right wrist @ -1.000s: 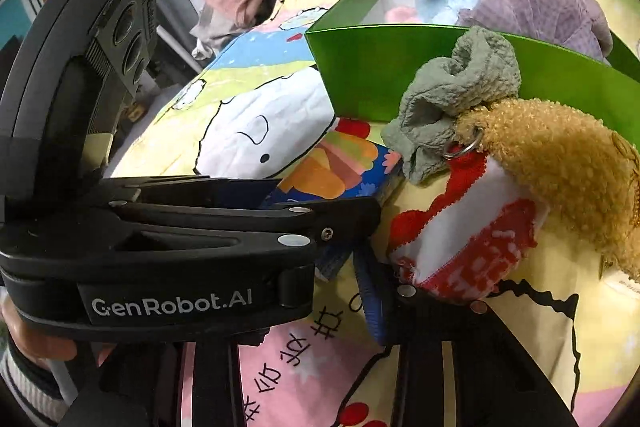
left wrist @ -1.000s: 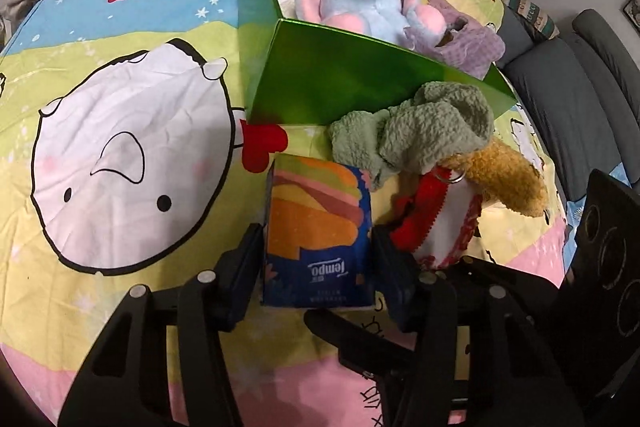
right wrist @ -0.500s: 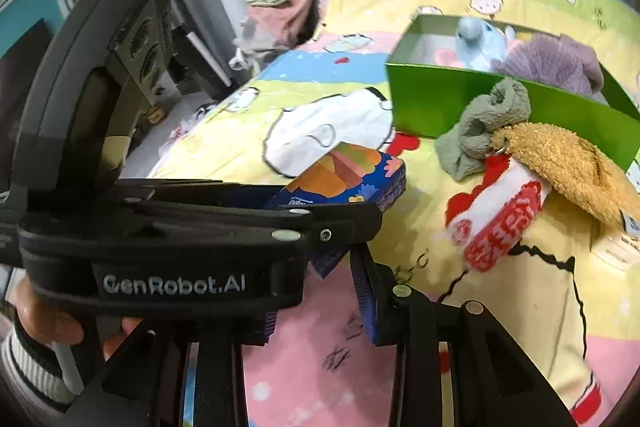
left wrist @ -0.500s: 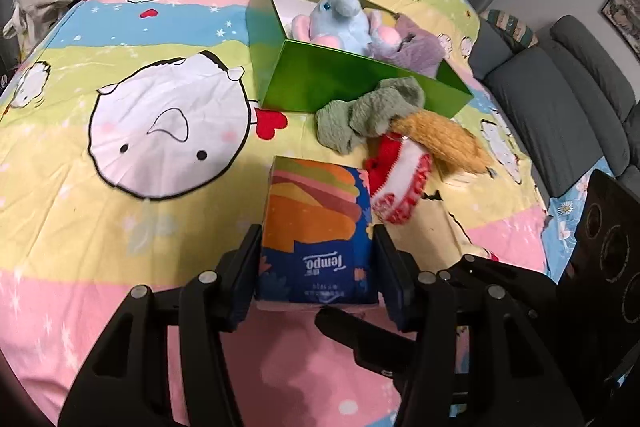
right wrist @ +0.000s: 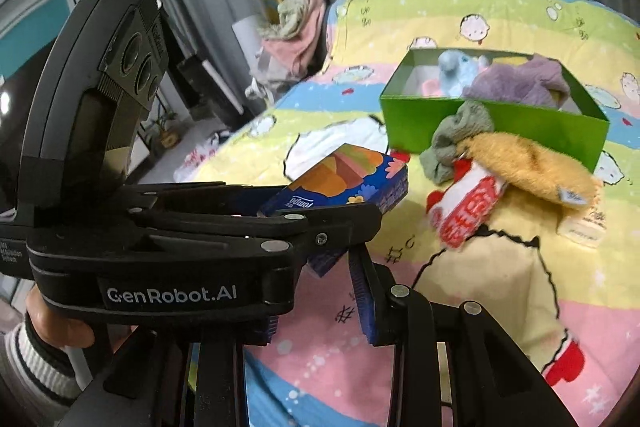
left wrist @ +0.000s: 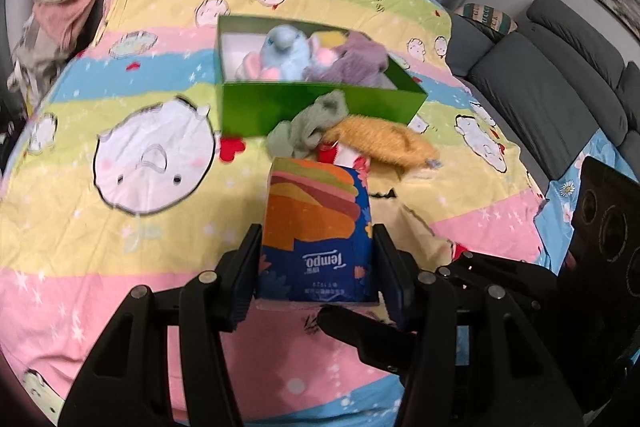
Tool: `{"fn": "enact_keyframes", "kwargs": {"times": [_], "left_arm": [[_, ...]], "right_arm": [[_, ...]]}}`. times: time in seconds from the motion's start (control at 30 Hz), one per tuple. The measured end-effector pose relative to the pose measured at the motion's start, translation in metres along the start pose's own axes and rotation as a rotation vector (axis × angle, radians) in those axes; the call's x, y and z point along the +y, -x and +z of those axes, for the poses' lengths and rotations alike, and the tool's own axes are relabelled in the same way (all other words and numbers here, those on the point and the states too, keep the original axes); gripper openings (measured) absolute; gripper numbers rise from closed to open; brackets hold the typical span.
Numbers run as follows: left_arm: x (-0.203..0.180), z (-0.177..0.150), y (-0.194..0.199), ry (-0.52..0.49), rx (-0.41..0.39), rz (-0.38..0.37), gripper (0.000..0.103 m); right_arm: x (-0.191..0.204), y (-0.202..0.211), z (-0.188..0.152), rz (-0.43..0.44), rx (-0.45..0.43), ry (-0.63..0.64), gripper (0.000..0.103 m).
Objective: Organize soft objects
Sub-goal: 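Carry the tissue pack over the green box and open the left gripper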
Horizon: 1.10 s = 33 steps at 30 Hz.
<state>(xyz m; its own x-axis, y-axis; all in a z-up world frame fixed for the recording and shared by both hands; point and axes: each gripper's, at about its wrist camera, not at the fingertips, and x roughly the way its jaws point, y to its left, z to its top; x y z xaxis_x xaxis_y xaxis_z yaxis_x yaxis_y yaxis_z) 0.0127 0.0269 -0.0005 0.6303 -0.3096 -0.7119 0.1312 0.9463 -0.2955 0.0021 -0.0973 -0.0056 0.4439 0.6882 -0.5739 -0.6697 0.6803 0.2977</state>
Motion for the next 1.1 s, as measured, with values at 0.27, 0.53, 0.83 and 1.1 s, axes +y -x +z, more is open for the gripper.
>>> {"fn": "enact_keyframes", "kwargs": {"times": [0.27,0.53,0.83,1.1], "left_arm": [[-0.031,0.043,0.0,-0.061,-0.039,0.013,0.052],[-0.056,0.111,-0.02,-0.123,-0.077,0.001,0.052],[-0.049,0.196,-0.071,-0.068,-0.062,-0.052,0.052],[-0.015,0.223,-0.135,0.044,0.018,-0.047,0.053]], "right_arm": [[-0.024,0.028,0.03,-0.015,-0.098,-0.013,0.033],[-0.066,0.037,0.079,-0.061,-0.176,-0.003,0.033],[-0.124,0.01,0.156,-0.142,-0.166,0.024,0.033],[-0.177,-0.05,0.174,-0.123,-0.07,-0.058,0.033]]}}
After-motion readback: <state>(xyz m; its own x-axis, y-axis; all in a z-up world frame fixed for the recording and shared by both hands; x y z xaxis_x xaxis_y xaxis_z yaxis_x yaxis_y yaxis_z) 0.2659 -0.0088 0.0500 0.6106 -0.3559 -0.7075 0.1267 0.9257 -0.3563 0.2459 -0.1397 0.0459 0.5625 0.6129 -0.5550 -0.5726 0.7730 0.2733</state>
